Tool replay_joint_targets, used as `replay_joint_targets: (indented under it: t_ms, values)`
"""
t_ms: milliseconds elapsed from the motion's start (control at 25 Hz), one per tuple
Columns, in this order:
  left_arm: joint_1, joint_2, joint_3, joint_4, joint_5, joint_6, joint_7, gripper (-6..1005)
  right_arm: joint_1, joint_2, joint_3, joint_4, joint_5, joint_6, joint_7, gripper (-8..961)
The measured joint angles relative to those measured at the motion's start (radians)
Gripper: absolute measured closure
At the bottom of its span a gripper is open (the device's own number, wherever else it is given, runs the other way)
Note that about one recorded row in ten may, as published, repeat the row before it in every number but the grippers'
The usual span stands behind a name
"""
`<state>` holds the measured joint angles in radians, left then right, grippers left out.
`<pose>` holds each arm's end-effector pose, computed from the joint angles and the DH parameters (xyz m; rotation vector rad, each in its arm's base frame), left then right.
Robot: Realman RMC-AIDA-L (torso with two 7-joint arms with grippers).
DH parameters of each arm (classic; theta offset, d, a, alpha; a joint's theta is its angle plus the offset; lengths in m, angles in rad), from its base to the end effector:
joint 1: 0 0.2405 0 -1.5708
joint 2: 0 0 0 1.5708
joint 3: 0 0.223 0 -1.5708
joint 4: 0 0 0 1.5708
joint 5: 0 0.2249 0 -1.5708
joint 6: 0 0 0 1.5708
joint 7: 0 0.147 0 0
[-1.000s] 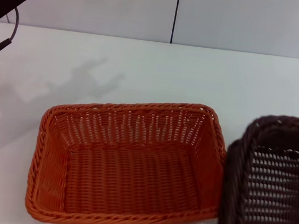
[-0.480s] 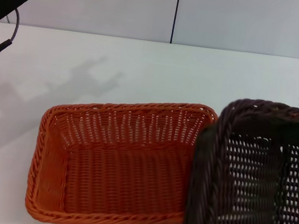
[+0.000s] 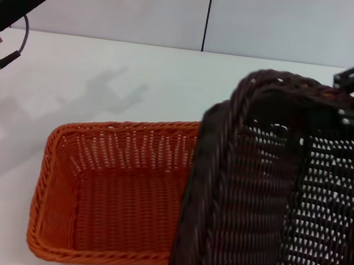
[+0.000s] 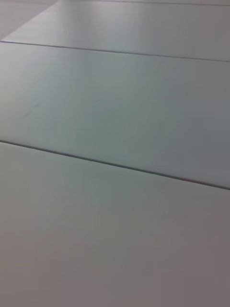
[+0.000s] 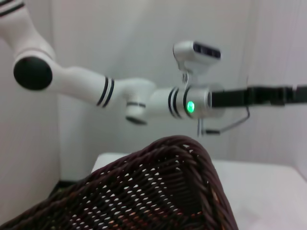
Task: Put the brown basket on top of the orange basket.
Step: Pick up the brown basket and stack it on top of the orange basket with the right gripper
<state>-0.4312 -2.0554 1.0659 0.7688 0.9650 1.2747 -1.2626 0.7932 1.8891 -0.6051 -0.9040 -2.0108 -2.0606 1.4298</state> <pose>-0.1838 0.3809 0.0877 -2.0475 -0.4440 -1.3299 0.1384 0.3497 0.1325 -3.0276 -0.1543 0.6821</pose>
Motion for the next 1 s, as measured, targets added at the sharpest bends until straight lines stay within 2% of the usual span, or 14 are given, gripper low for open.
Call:
replay_joint_targets:
  t_ms: [160,480,640,680,720,800,840,880,920,1000]
  values:
    - [-0.003,-0.001,0.000,-0.004,-0.006,0.005,0.015,258,0.000,0.023,-0.002,0.006,0.069,0.033,-0.008,786]
    - [-0.005,-0.002,0.000,-0.009,-0.005,0.001,0.016,258,-0.003,0.034,0.002,0.051,0.220,0.075,-0.026,786]
    - [-0.008,-0.002,0.000,-0.017,-0.004,0.001,0.017,258,-0.004,0.041,0.002,0.060,0.246,0.096,-0.032,786]
    - [-0.013,-0.002,0.000,-0.024,0.000,0.001,0.017,258,-0.004,0.053,0.002,0.064,0.246,0.110,-0.043,786]
    - [-0.013,-0.002,0.000,-0.024,0.000,0.001,0.017,258,-0.004,0.053,0.002,0.064,0.246,0.110,-0.043,787]
    - [-0.015,-0.002,0.000,-0.029,0.000,0.001,0.022,258,-0.004,0.077,-0.003,0.071,0.247,0.134,-0.065,787]
    - [-0.015,-0.002,0.000,-0.029,0.000,0.001,0.022,258,-0.004,0.077,-0.003,0.071,0.247,0.134,-0.065,787]
    - [-0.016,-0.002,0.000,-0.036,0.000,0.002,0.027,258,-0.004,0.094,-0.005,0.075,0.248,0.145,-0.077,787]
    - [-0.016,-0.002,0.000,-0.039,0.000,0.002,0.028,258,-0.004,0.102,-0.005,0.078,0.251,0.150,-0.082,787]
    - [-0.017,-0.002,0.000,-0.043,0.000,0.003,0.029,258,-0.004,0.109,-0.005,0.080,0.257,0.154,-0.088,787]
